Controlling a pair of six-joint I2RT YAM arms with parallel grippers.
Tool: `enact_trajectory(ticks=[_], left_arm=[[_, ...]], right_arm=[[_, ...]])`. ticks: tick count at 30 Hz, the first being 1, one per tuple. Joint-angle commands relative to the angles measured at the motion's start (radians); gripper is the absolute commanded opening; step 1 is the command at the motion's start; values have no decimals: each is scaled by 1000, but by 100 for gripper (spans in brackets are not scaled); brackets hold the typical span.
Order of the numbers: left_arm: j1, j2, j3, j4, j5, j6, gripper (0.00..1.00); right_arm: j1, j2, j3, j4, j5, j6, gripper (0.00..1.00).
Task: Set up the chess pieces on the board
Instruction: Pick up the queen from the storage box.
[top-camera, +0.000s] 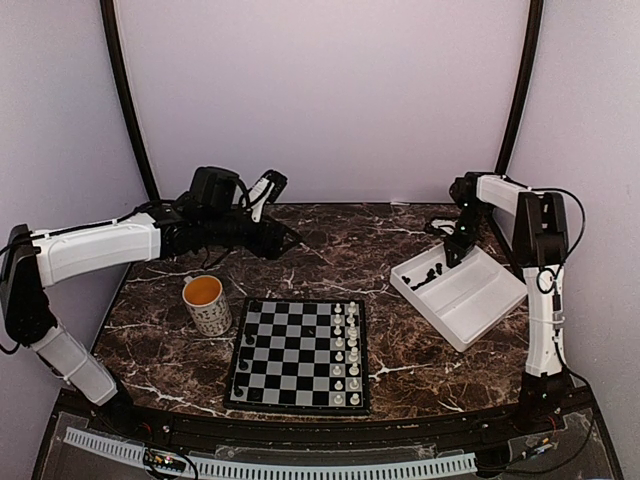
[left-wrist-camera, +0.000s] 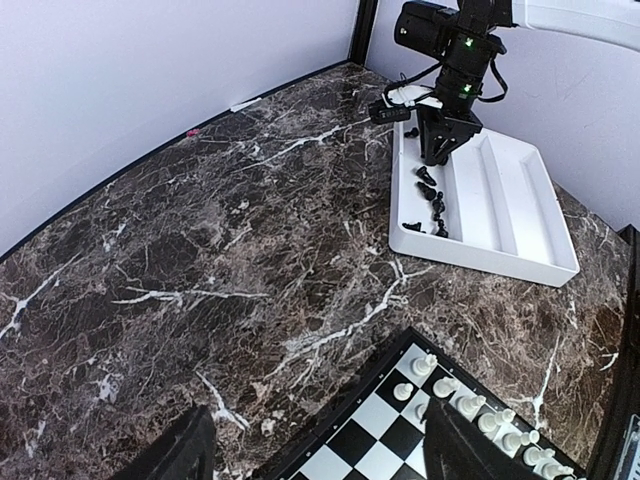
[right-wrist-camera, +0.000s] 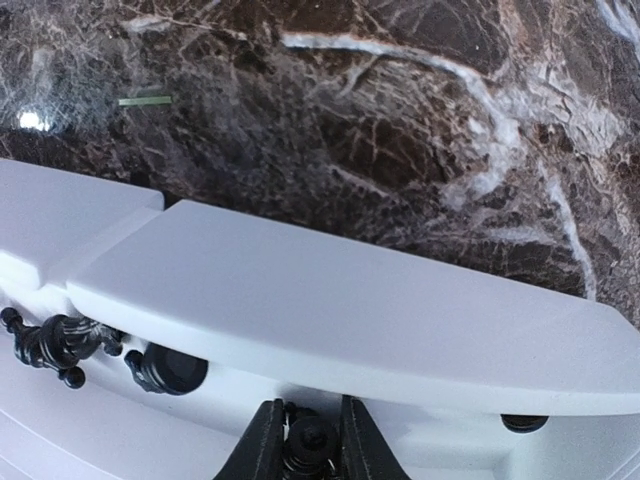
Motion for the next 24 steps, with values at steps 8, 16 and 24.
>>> enact_trajectory(ticks=[8, 16, 24], left_arm=[[0, 12, 49, 9, 72, -18, 73], [-6, 27, 62, 36, 138, -32, 71], [-50, 59, 89, 44, 160, -29, 71]], right_arm=[[-25, -98, 17, -38, -183, 1, 13], [-55, -191, -40, 5, -321, 21, 11], [-69, -283, -132, 51, -494, 45, 11]])
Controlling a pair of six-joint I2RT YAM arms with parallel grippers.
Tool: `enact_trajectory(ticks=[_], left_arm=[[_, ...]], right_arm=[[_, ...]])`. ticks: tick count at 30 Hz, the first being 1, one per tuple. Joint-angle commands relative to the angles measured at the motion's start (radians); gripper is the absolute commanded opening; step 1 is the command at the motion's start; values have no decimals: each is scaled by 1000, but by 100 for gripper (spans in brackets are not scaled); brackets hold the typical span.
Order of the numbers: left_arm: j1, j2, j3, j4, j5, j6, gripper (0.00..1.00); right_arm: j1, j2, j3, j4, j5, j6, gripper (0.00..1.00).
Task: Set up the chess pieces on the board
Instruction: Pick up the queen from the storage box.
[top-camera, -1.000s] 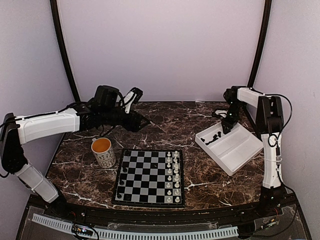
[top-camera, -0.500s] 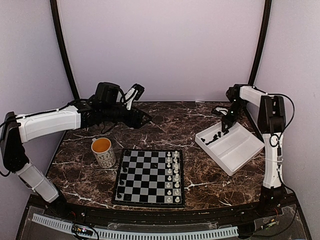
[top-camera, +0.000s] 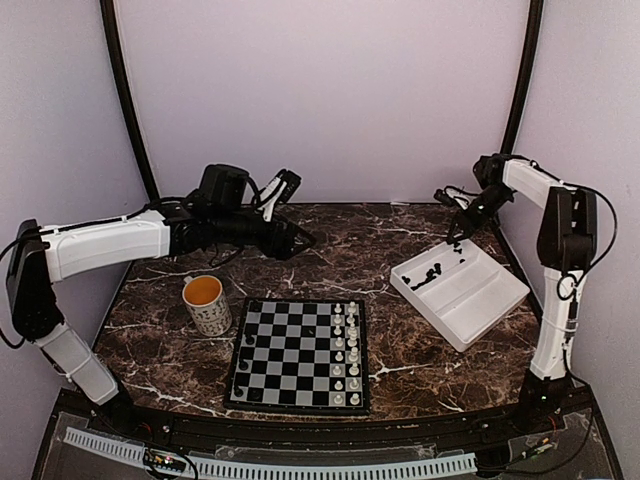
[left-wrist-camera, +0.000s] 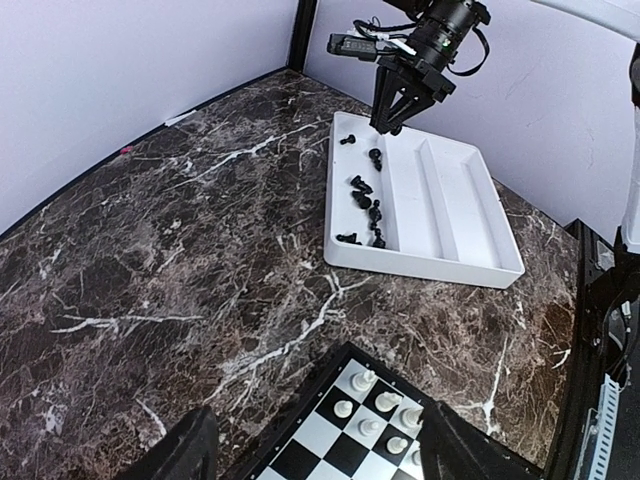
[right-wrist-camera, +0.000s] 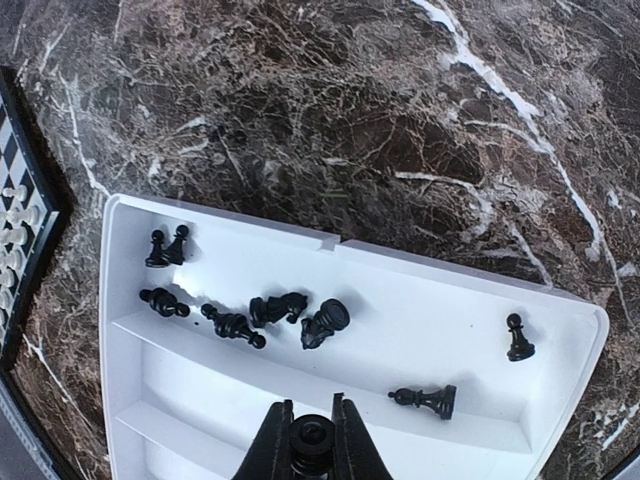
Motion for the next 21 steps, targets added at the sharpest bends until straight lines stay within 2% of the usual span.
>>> enact_trajectory(ticks=[1, 3, 8, 14, 18, 21], left_arm=[[-34, 11, 42, 33, 32, -7, 71], [-52, 22, 40, 63, 33, -37, 71], [-120, 67, 31, 249, 33, -174, 71], [-174, 187, 147, 365, 42, -282, 71], [-190, 254, 218, 429, 76, -335, 70], [-200, 276, 247, 456, 93, -358, 70]], right_arm=[[-4, -84, -57, 46, -189, 34, 11], [-4, -147, -102, 93, -297, 69, 11], [18, -317, -278, 389, -512, 264, 9], [150, -475, -410, 619, -587, 387, 10], [224, -559, -483, 800, -636, 523, 11], [271, -590, -492, 855, -645, 559, 11]])
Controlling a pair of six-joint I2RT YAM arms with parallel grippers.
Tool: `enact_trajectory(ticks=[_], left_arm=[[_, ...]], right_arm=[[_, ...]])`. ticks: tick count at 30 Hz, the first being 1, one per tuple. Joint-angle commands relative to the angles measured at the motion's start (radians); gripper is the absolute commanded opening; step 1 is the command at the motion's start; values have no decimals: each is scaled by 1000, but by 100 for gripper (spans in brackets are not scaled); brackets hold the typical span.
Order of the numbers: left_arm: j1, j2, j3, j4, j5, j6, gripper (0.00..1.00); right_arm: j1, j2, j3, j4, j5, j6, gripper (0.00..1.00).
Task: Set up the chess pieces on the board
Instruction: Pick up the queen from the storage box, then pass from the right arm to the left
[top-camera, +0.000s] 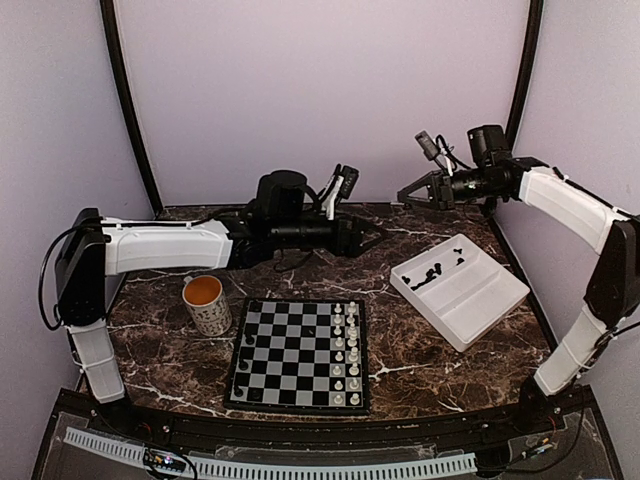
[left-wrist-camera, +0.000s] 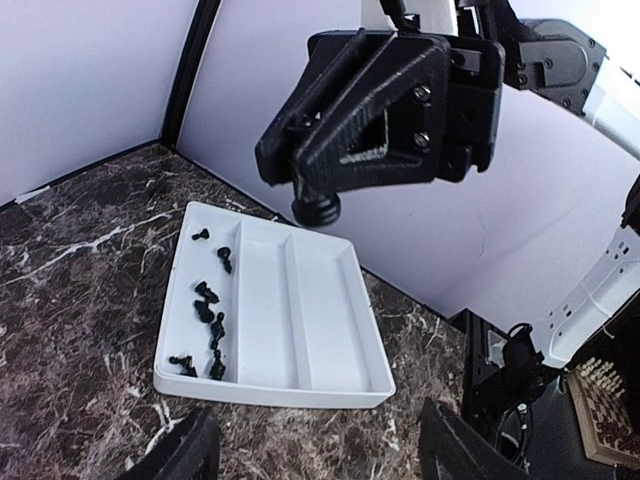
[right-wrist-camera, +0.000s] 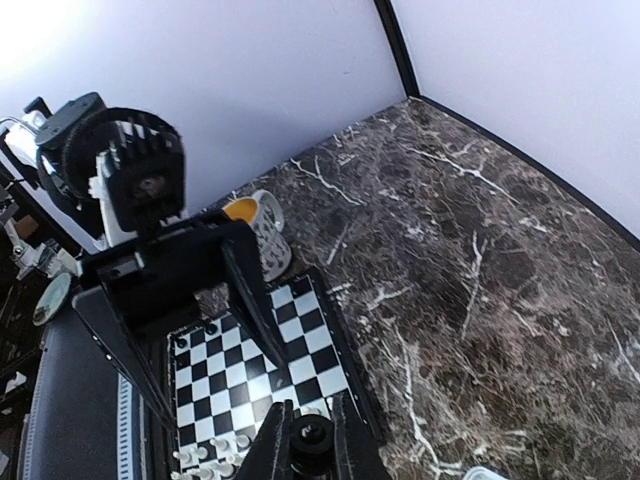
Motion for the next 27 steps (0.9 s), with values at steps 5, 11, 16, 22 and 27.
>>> enact_trajectory(ticks=[5, 11, 16, 22, 27], left_arm=[[-20, 3, 76, 124, 65, -63, 71], [-23, 4, 91, 119, 68, -46, 69], [-23, 3, 84, 143, 73, -50, 58], [-23, -2, 73, 179, 88, -60, 47], [-23, -3, 71, 203, 95, -69, 37]], right_arm=[[95, -55, -26, 194, -66, 134, 12], [136, -61, -25, 207, -82, 158, 12], [156, -63, -12, 202, -96, 167, 13], [177, -69, -24, 201, -104, 166, 14], [192, -79, -31, 201, -107, 164, 15]])
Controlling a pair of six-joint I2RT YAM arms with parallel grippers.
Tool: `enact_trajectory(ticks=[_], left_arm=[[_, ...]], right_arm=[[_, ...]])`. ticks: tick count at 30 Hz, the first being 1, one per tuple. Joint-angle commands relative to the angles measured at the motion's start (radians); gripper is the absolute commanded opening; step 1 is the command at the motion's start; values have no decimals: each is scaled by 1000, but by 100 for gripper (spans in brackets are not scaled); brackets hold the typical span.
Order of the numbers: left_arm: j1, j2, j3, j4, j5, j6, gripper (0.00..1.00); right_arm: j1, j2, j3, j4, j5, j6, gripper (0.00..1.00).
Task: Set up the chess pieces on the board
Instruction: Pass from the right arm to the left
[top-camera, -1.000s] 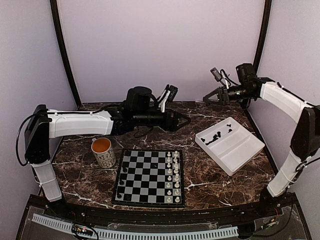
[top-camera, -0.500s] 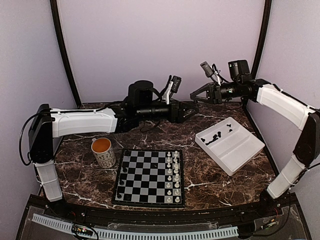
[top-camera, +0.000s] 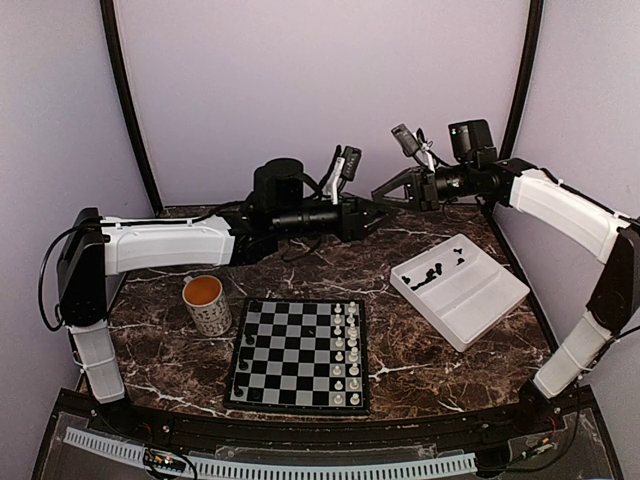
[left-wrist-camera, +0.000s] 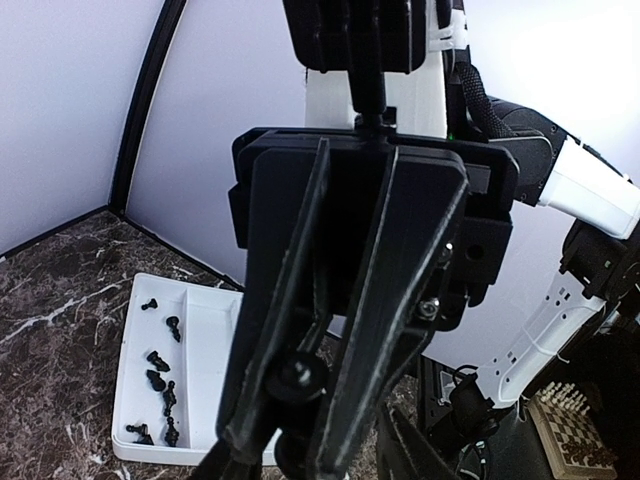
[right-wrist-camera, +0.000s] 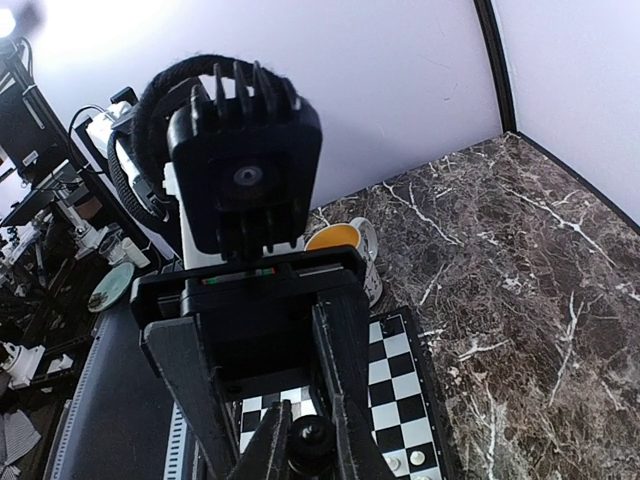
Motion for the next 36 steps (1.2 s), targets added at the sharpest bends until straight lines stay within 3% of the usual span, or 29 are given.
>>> enact_trajectory(ticks=[1, 8, 12, 14, 18, 27, 36], left_arm=[[-3, -21, 8, 60, 26, -3, 34], [-4, -23, 7, 61, 37, 1, 13], [-4, -27, 1, 53, 32, 13, 7], [-3, -31, -2, 42, 28, 25, 6], [-4, -43, -9, -24, 8, 85, 4], [-4, -93, -17, -205, -56, 292, 4], [-5, -107, -10, -248, -40, 339, 4]], right_arm=[[17, -42, -13, 32, -22, 8, 15], [16, -50, -15, 30, -19, 11, 16], [16, -48, -6, 21, -28, 16, 31], [14, -47, 22, -20, -22, -12, 43], [8, -27, 182, -243, 88, -186, 53], [16, 156, 466, -787, 270, -512, 56], [61, 190, 464, -794, 303, -509, 60]])
